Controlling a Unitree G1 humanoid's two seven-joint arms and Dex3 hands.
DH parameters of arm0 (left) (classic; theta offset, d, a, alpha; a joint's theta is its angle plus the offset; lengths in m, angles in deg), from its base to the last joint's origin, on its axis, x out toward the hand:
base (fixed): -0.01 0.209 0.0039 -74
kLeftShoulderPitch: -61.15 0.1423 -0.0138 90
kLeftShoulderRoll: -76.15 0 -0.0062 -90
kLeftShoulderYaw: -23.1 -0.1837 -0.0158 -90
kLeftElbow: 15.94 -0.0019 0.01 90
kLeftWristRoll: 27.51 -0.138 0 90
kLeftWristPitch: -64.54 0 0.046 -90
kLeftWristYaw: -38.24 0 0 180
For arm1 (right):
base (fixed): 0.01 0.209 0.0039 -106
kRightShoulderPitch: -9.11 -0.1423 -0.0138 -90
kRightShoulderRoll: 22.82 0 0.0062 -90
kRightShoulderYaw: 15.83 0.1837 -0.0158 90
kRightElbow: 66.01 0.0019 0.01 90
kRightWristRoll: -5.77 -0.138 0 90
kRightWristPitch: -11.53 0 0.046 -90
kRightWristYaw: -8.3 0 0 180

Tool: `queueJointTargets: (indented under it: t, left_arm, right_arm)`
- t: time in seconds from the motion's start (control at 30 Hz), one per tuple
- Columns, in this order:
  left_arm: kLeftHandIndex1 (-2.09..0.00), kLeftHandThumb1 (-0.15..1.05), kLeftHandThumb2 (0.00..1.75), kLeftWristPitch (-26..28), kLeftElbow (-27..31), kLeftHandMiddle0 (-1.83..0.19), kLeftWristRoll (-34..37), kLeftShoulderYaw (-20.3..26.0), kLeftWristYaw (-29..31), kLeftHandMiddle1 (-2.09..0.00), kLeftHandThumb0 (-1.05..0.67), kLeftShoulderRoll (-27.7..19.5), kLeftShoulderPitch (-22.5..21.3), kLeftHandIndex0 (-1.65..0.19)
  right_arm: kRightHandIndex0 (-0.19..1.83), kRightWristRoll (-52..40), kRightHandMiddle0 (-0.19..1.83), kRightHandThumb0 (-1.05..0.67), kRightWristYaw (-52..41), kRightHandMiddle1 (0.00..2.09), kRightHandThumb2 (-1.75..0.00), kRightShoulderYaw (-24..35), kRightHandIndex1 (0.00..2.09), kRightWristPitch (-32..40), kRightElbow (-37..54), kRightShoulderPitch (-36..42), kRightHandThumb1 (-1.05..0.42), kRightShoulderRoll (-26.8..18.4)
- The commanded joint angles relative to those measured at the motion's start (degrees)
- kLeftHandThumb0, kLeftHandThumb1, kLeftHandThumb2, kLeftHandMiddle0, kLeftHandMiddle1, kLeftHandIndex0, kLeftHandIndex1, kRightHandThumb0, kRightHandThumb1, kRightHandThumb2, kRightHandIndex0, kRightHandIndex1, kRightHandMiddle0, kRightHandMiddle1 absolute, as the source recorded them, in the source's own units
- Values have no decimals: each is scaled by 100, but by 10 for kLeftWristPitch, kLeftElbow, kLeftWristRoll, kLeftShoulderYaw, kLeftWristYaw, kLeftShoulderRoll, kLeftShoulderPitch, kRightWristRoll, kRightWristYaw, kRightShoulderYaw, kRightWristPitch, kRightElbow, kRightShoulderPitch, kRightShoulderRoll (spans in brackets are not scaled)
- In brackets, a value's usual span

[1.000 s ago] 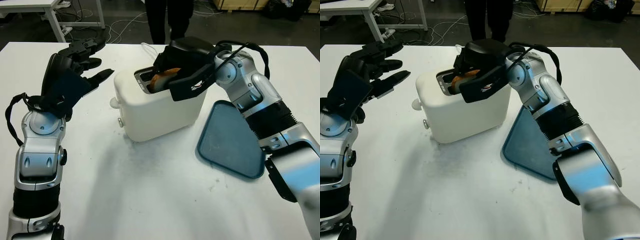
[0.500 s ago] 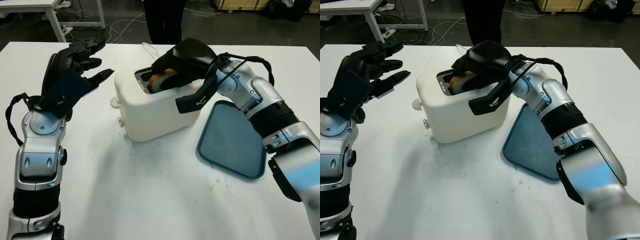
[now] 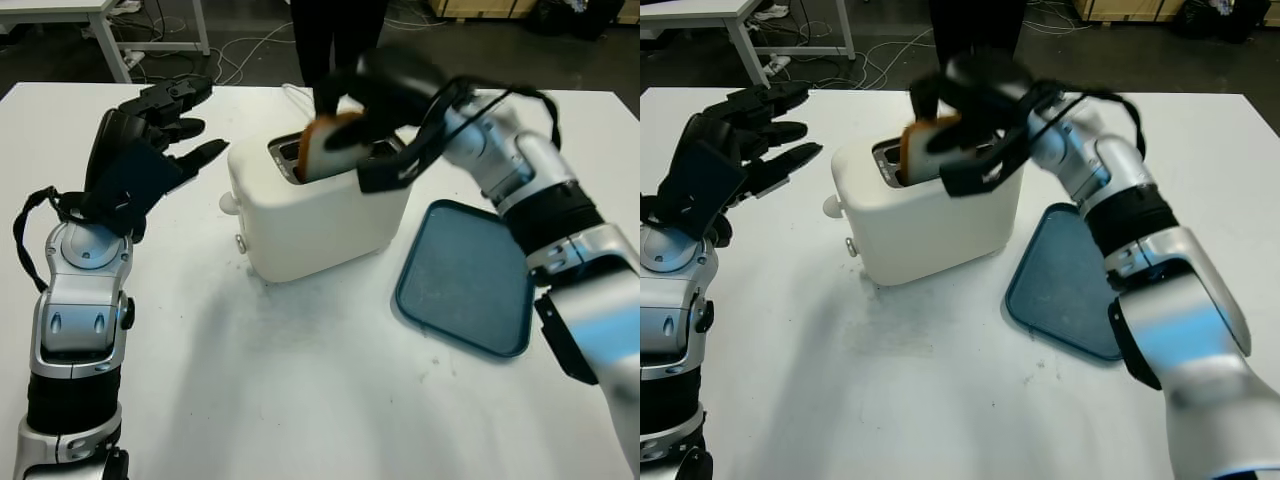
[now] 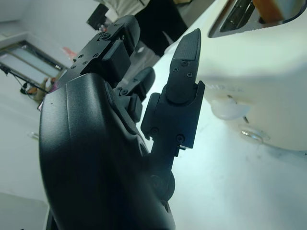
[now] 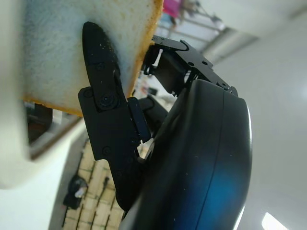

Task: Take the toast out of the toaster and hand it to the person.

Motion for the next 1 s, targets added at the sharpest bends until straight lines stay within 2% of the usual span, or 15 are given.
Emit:
queueJointTargets:
  t: [0.0, 0.43, 0.7, 0.97]
  left_arm:
    - [-2, 92, 7, -7, 0, -39, 3, 2, 0, -60, -37, -2, -4, -59]
    - [-2, 92, 9, 0, 4, -37, -3, 1, -3, -62, -36, -2, -3, -59]
    - [-1, 92, 8, 1, 5, -36, -1, 4, -3, -61, -37, -2, -1, -59]
    - [-1, 92, 8, 2, 5, -36, -5, 3, -5, -60, -37, -2, 0, -59]
  right_arm:
    - [111, -4, 84, -53, 10, 175, -32, 10, 175, 16, -4, -17, -92, -3]
    - [107, -12, 81, -52, 39, 175, -39, 27, 175, 30, -84, -61, -92, -3]
    - [104, -78, 76, -47, 36, 175, -41, 74, 175, 49, -205, -102, -92, 6]
    - [104, -127, 77, -43, 83, 175, -42, 121, 175, 62, -273, -111, -92, -15]
